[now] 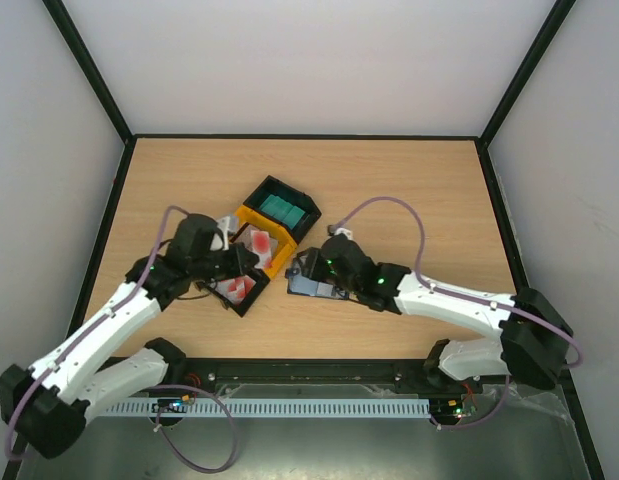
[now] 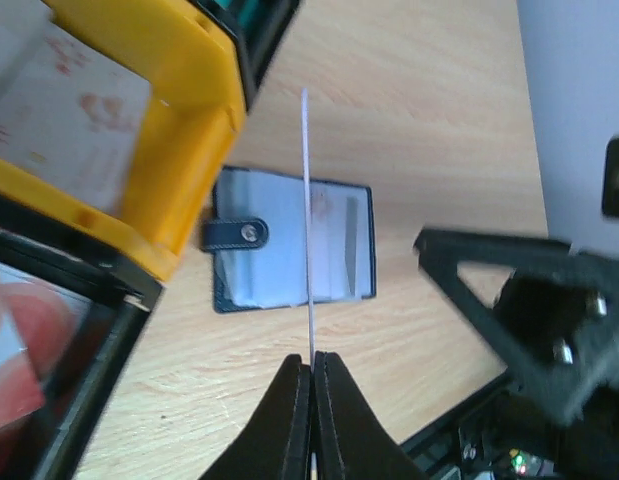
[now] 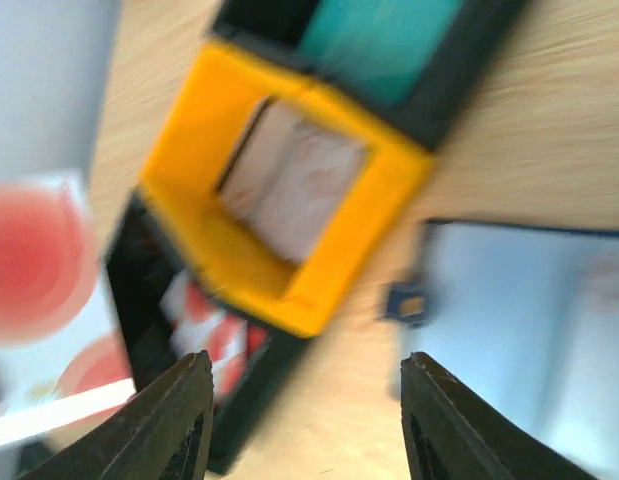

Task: Put the credit cards into the card holder
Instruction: Insert the credit card into the card holder.

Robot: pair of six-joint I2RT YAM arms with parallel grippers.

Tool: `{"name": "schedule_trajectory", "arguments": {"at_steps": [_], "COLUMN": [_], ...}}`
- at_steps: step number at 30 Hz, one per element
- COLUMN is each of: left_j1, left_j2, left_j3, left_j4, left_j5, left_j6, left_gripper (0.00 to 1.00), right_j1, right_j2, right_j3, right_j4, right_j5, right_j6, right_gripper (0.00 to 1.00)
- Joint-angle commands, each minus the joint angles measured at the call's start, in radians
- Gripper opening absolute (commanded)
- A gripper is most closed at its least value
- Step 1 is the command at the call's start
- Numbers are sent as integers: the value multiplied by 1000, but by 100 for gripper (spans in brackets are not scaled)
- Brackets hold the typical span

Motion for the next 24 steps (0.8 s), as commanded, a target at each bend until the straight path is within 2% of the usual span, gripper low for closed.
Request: {"name": "schedule_trajectory", "arguments": {"at_steps": [1,5,10,17,24], "left_j1": [-150,-283,-356,-373,-371], "left_j2": [95,220,356,483,575], "left_j3": [-16,-7,-17,-45,-75], "left_j4": [127,207,357,483,627], "left_j5": [-83,-133,-94,-141,-110], "left_j6": [-86,-115,-141,-133,-136], "left_gripper": [3,3,3,3,3], "right_j1": [-73,-98,-105,-105,-105], "right_j2": [-72,-84,-20,40,128], "right_j3": [-89,-112,-118,-133,-118], "right_j4": [-211,-326,-358,-301,-287], "right_j5": [208,284,239,179,155], "right_j6": [-31,-80,-134,-123,-132], "right_gripper": [52,58,60,54,48]}}
